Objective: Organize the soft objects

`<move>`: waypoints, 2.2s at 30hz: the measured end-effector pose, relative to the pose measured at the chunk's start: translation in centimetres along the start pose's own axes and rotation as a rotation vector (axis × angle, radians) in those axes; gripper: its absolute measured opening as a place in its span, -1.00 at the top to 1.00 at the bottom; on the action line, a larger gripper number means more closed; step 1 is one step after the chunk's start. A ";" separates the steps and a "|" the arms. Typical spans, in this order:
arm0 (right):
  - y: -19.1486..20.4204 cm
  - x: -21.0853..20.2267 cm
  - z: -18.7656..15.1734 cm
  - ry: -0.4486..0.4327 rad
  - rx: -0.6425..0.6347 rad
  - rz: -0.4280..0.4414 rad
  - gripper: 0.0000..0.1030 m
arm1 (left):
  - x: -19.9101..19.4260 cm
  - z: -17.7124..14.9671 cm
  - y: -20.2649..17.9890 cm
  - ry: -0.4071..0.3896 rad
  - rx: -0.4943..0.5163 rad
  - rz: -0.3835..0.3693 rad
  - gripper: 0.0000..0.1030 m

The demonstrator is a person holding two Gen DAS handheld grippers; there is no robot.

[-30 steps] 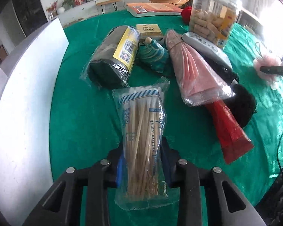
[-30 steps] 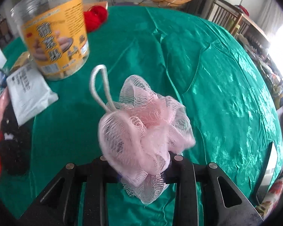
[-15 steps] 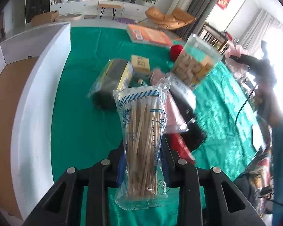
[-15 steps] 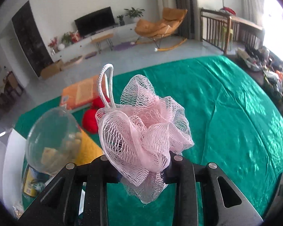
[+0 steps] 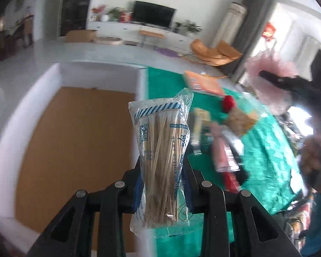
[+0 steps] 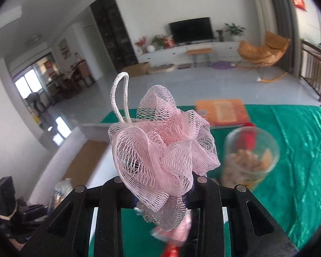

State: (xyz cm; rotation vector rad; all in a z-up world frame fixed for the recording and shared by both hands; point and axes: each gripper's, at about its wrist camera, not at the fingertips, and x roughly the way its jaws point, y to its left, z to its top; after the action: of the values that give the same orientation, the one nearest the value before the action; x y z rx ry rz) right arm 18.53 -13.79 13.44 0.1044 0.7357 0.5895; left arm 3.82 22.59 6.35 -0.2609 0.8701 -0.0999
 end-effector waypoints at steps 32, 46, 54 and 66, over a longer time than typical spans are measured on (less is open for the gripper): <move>-13.1 -0.6 -23.3 0.047 0.271 -0.672 -0.54 | 15.1 -12.1 -15.6 0.229 0.315 -0.066 -0.89; -17.9 -0.4 -24.4 0.077 0.392 -0.755 -0.67 | 22.2 -9.1 -16.6 0.112 0.364 0.045 -1.00; -16.7 -0.4 -25.0 0.084 0.381 -0.765 -0.71 | 22.2 -9.1 -16.6 0.112 0.363 0.045 -1.00; -16.6 -0.3 -25.1 0.083 0.380 -0.766 -0.72 | 22.2 -9.1 -16.5 0.111 0.362 0.044 -1.00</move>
State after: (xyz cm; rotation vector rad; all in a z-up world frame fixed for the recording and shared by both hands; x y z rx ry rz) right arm 9.63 -30.64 -9.88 0.1377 0.8906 -0.2814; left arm 11.42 0.69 -11.29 0.1033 0.9494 -0.2298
